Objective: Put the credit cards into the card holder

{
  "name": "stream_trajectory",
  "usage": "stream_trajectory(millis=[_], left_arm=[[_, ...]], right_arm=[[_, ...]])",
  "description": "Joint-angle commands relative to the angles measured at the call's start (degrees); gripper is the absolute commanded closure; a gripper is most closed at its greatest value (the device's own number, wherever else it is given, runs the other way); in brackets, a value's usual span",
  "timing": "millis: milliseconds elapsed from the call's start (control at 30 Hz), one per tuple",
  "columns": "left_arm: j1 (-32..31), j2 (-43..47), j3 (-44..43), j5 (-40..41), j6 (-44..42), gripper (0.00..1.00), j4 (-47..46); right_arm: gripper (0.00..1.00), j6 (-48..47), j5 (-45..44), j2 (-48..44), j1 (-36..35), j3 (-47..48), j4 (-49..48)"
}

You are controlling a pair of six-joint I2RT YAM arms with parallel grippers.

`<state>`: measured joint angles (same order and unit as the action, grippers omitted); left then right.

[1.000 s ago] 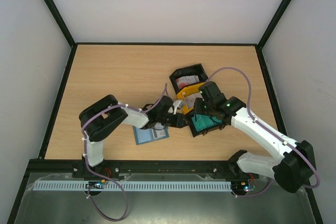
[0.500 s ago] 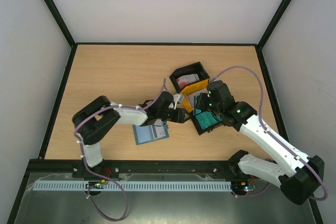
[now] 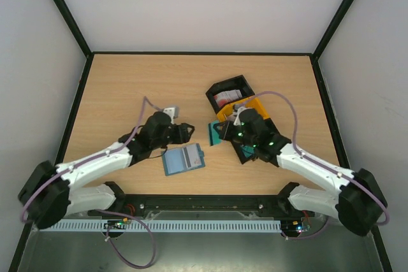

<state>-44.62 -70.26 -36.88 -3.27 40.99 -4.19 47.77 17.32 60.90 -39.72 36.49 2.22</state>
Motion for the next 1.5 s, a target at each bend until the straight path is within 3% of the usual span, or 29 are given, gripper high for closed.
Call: stream_trajectory(millis=[0,167,333,467,1100,1467], left_arm=[[3.24,8.51,6.30,5.13,3.14,0.37,12.05],[7.13,15.97,13.09,2.57,5.57,0.32,19.23],[9.35,20.58,15.45,2.61,6.43,0.28,24.62],[9.53,20.68,17.56,-0.16,8.31,0.28,23.23],[9.70,17.29,21.30,-6.81,11.04,0.46,19.39],[9.69,16.33,22.52,-7.43,10.29,0.49,17.90]], right_arm=[[0.98,4.42,0.96,5.96,-6.34,-2.19,-14.96],[0.98,4.82,-2.22,18.04,-13.66,-0.24,-20.06],[0.98,6.88,-1.49,26.32,-16.00,-0.10,-28.39],[0.98,8.65,-0.33,29.96,-16.52,-1.77,-33.99],[0.98,11.63,-0.48,37.14,-16.59,-3.98,-39.27],[0.98,14.60,0.74,41.92,-17.32,-4.03,-44.83]])
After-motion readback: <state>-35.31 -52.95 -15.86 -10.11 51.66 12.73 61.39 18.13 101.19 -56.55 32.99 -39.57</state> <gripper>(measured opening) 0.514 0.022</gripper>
